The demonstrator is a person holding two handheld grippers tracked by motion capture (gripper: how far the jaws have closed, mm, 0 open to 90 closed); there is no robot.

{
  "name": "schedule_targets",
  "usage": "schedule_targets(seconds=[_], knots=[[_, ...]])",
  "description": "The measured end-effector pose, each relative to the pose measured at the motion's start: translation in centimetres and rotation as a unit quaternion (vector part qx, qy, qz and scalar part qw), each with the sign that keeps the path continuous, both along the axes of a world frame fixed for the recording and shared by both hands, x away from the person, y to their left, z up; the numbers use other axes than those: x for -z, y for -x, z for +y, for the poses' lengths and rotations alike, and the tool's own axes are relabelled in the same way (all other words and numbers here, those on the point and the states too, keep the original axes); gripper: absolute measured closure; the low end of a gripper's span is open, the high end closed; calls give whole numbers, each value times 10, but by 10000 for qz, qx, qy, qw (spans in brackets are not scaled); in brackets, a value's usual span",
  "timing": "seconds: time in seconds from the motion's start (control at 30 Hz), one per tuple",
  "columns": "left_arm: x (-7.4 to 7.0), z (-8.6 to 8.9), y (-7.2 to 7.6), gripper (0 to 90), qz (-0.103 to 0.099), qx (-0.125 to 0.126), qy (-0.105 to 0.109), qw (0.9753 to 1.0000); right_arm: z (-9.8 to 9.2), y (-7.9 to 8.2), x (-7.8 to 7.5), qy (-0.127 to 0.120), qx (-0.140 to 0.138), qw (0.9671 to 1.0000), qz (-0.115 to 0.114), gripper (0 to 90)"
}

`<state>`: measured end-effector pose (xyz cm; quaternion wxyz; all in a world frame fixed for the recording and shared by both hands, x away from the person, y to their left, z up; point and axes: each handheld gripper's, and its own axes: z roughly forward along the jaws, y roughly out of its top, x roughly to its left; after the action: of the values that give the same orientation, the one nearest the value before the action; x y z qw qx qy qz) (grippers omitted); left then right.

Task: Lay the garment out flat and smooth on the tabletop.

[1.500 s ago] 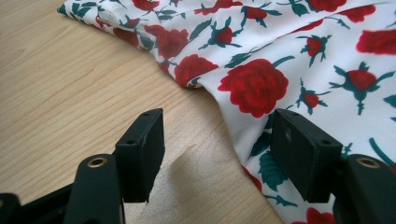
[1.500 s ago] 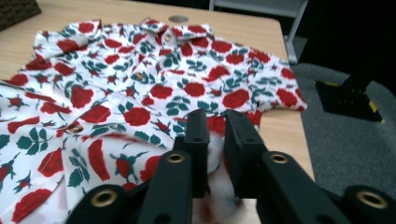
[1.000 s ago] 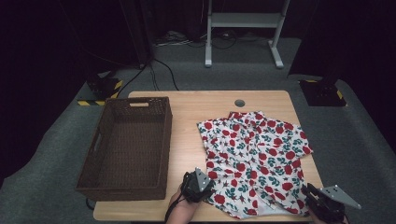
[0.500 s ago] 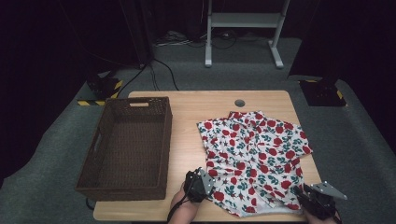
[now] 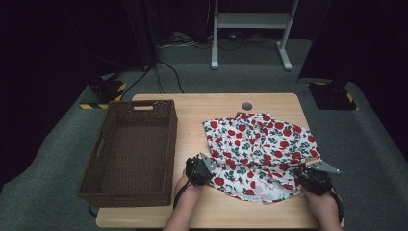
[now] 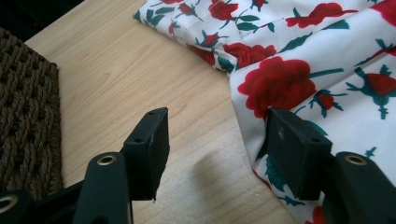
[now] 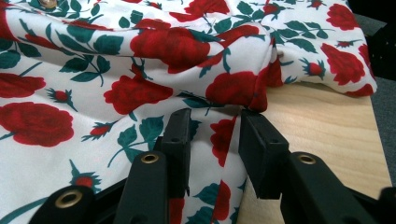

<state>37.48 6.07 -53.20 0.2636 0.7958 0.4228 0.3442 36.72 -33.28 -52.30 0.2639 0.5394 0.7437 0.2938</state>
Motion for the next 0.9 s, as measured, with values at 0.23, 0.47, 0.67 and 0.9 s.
schedule_targets(seconds=[0.23,0.47,0.67,0.9], knots=[[-7,3,27,343,285,136,324,9990,-7,24,-4,-151,102,9998,-89,549],[-3,1,55,347,413,359,655,9964,-21,46,-1,-200,183,9996,20,542],[-6,3,77,345,533,559,545,9955,-23,65,-1,-156,111,9998,50,546],[-5,8,112,334,430,730,455,9954,-24,106,-4,-244,21,9996,168,561]])
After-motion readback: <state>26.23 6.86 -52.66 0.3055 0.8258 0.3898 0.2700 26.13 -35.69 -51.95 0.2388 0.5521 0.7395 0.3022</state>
